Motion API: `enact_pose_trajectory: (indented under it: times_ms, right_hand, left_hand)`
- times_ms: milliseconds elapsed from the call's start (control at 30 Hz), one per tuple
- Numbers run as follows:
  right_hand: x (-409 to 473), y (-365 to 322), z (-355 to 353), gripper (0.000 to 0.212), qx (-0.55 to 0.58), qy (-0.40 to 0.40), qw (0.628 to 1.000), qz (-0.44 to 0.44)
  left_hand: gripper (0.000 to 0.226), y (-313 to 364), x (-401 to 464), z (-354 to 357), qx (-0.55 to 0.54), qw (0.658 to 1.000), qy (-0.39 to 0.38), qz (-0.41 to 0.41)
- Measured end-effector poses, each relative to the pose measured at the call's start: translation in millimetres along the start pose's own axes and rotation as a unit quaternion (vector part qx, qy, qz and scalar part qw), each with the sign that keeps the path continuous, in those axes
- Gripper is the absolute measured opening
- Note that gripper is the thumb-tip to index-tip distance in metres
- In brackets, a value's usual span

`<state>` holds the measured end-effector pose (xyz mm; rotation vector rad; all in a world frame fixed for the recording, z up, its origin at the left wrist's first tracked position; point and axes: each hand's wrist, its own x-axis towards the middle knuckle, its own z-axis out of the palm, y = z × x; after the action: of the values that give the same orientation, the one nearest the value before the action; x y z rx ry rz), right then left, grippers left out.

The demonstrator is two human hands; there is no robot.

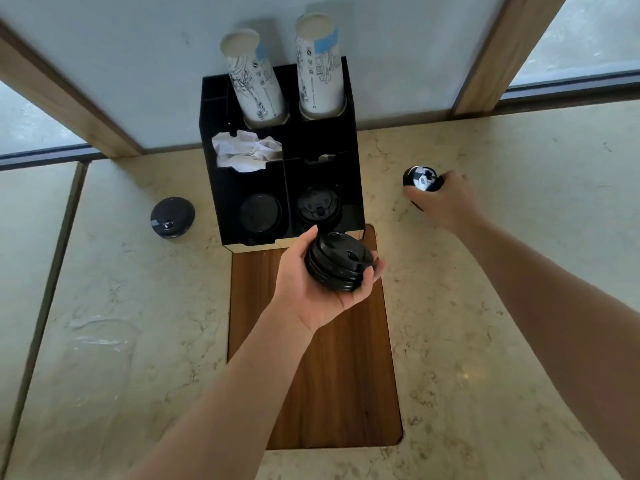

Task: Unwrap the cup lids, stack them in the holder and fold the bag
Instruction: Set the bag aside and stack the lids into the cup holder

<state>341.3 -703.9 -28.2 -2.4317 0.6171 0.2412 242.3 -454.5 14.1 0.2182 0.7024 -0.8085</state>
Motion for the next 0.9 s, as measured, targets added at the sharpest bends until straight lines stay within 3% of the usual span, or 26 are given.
enact_pose_trajectory:
  times_ms: [67, 167, 300, 500, 700, 833, 900]
  right_hand:
    - [-26.6, -10.5, -13.8, 0.080, 0.110, -0.041, 0.991, -0.060]
    - [-72.8, -35.1, -38.0, 0.079, 0.182, -0.187, 0.949, -0.179]
    - [-124.9, -70.7, -59.0, 0.072, 0.120, -0.312, 0.898, -0.285]
    - [-173.9, -97.7, -72.1, 0.079, -0.011, -0.400, 0.845, -0.355]
    - [-210.4, -116.1, -88.7, 0.087, -0.045, -0.434, 0.826, -0.356]
    - [-250.5, -126.8, -88.8, 0.094, -0.054, -0.337, 0.878, -0.335]
    - [-270.5, -128.6, -86.6, 0.081, -0.062, -0.295, 0.884, -0.356]
  left_hand:
    - [0.057, -2.2, -7.2, 1.0, -0.011, 1.000, -0.006, -0.009]
    - [0.056, -6.5, -21.6, 2.5, -0.012, 0.999, -0.018, -0.025]
    - [0.058, -12.3, -47.6, 5.9, 0.017, 0.999, -0.024, -0.035]
    - [0.057, -19.0, -96.3, 12.0, 0.076, 0.993, -0.073, -0.047]
    - [0.057, -33.5, -144.4, 12.6, 0.103, 0.991, -0.082, -0.019]
    - [0.059, -44.7, -168.5, 14.8, 0.145, 0.984, -0.097, 0.025]
    - [0.063, -50.7, -179.4, 14.0, 0.161, 0.982, -0.098, 0.031]
